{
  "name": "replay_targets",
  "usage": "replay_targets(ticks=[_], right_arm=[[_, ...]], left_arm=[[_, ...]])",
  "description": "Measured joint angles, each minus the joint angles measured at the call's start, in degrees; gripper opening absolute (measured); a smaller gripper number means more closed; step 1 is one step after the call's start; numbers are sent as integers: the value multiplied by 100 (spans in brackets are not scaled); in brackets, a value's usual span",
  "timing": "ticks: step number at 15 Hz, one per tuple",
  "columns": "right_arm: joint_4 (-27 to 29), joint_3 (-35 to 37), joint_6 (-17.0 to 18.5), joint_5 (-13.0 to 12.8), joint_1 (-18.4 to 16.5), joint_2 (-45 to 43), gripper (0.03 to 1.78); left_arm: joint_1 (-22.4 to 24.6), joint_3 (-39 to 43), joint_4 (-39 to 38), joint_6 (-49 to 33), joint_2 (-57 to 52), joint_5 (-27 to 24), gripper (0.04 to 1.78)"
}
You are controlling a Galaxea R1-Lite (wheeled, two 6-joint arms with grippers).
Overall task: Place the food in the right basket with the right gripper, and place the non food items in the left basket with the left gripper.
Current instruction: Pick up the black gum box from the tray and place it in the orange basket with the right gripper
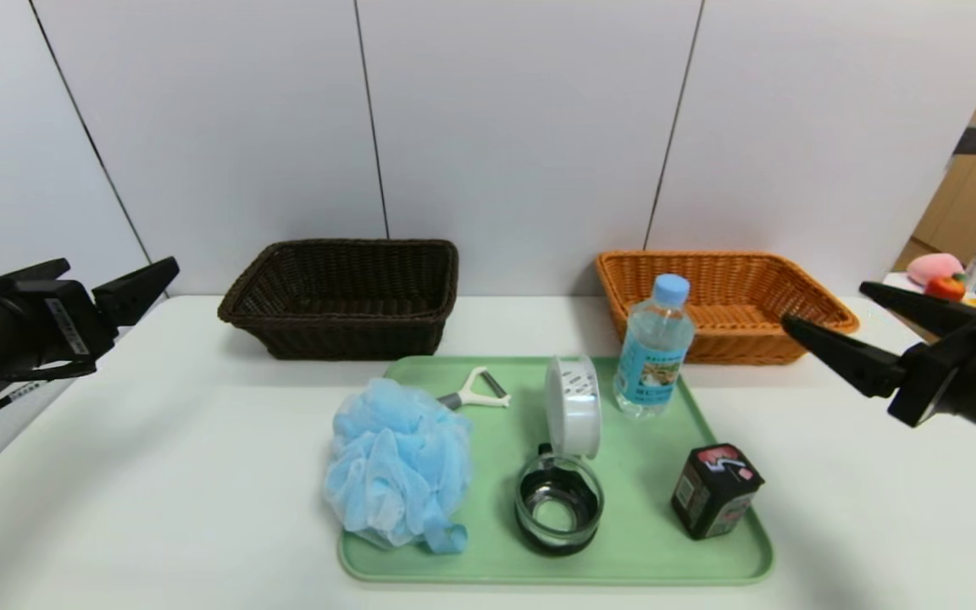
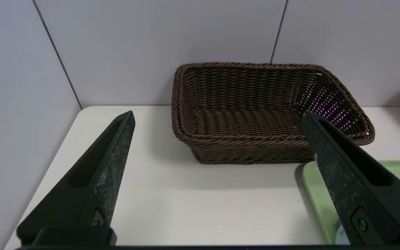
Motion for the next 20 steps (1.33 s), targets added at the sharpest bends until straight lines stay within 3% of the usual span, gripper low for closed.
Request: replay_targets(ticks=[3,5,8,10,13,16,20], right_arm=[[-2078,813,146,123,190,1058,171],[-2864,1181,216,256,283,1467,171],[-3043,1771,228,997,374,1635,171],[-3054,1880,313,1104,399,1569,171],[-3055,1915,469,1530,438,1486,171],[-3054,1918,388,1540,438,1734,171],[-3051,1918,-227,1507,383,2415,171]], left_arm=[[0,51,2,-9,146,6,169],[-1,107,0,-34,182,1,169],[0,228,-2,-69,201,0,169],[0,276,-5,-111,204,0,169],[0,369,-5,-124,204,-2,169],[-4,438,-5,-129,207,-7,169],[-1,525,-6,-129,210,-29,169]])
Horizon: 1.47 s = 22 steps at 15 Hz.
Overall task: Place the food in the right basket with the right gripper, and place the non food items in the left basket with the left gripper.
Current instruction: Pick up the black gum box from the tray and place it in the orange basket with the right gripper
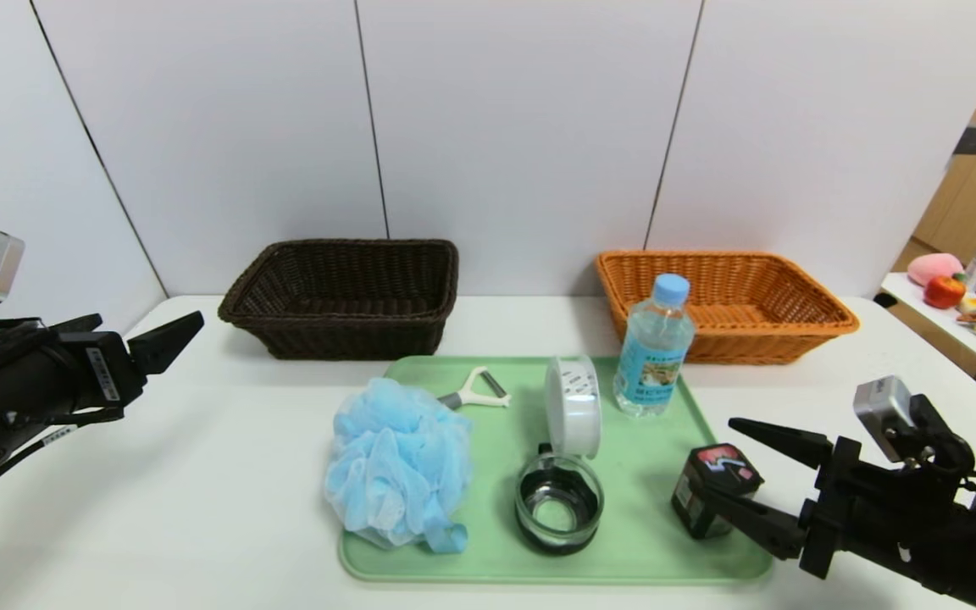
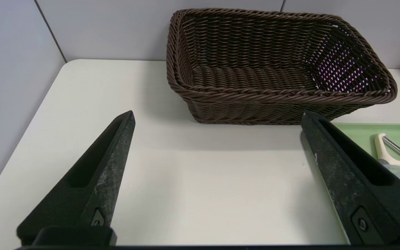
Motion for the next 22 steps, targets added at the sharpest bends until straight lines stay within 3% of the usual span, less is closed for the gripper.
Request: replay_targets(ticks=[8,12,15,18,22], right_arm=[[-2,-157,-223,34,6,706,171],[0,-123,-215,37,6,789,108],[-2,-113,-188,59,6,763,77],[2,-123,-60,77,20,589,75],[7,-361,457,33,16,-80,75]], left_arm=[[0,37,-7,-122,11,-9,169],[0,45,-2,-137,11,-9,169],[0,54,0,-130,11,-4,169],[0,85,1,-130,11,0,169],[0,122,4,-113,16,0,169]])
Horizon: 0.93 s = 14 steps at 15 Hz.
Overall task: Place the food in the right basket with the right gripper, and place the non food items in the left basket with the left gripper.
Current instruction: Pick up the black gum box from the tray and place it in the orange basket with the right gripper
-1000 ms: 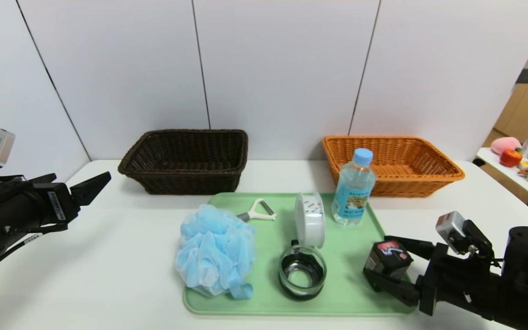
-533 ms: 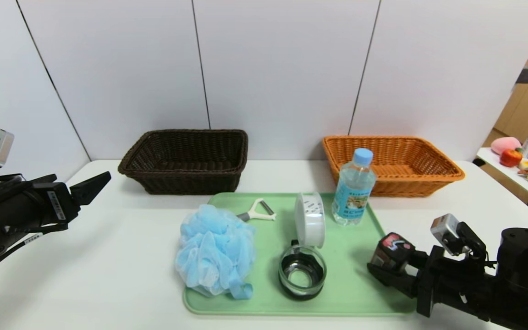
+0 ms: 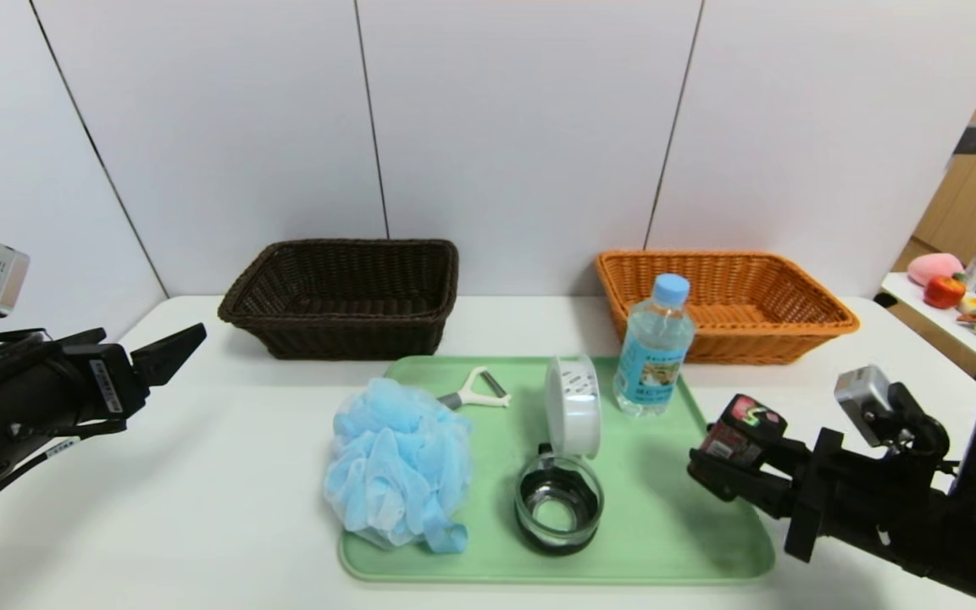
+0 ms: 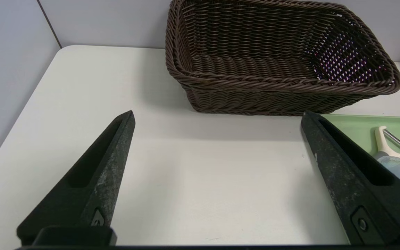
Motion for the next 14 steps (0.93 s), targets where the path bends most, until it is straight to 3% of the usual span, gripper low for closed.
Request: replay_targets(ticks=[3,6,10,14], right_arm=[[207,-833,336,-137,-388,-463,75],[1232,-2150,346,-252,-1147,-645,75],[3733,-4185,171,-903,-1771,-566,75],[6260,-5973,-278,-1788,-1930,13,75]], left_arm=[[0,13,-2,-4,0,0,169],[1,22,-2,-26,-13,2,169],[4,17,-4,-17,-33,7,169],[6,28,-2,-17,-46,9,169]])
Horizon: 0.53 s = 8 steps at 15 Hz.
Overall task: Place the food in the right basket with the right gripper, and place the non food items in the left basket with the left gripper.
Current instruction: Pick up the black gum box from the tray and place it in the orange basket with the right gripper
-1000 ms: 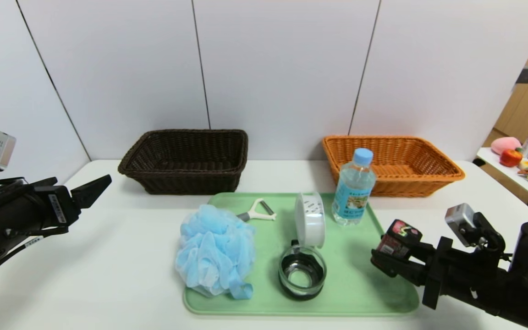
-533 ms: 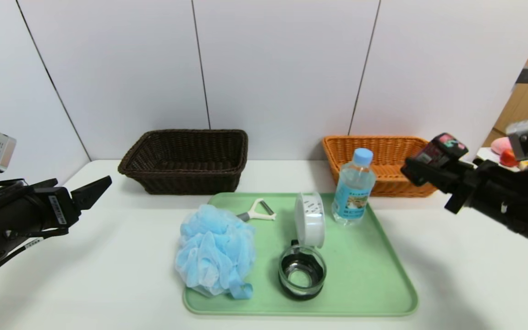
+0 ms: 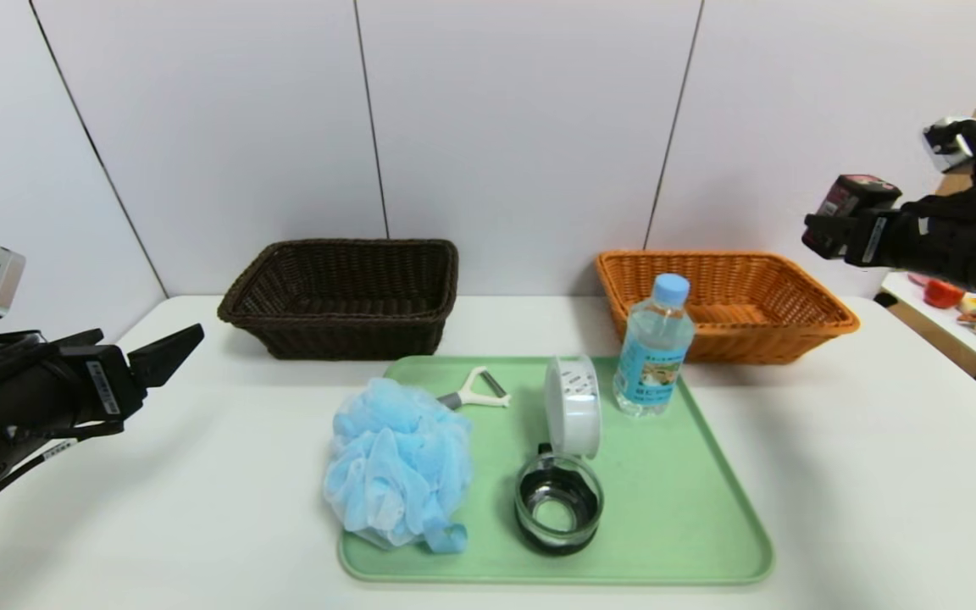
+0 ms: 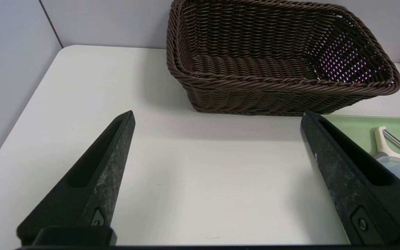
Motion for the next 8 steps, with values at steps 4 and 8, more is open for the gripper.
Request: replay_targets(ticks=[4,8], right_arm=[[2261,-1242,-221,-397,74,708,75],[2477,-1886,-357,-712,269,1381,75]], left_arm=[[-5,40,0,-9,-2,2,169],[-6,110,-9,-9,6,-6,169]])
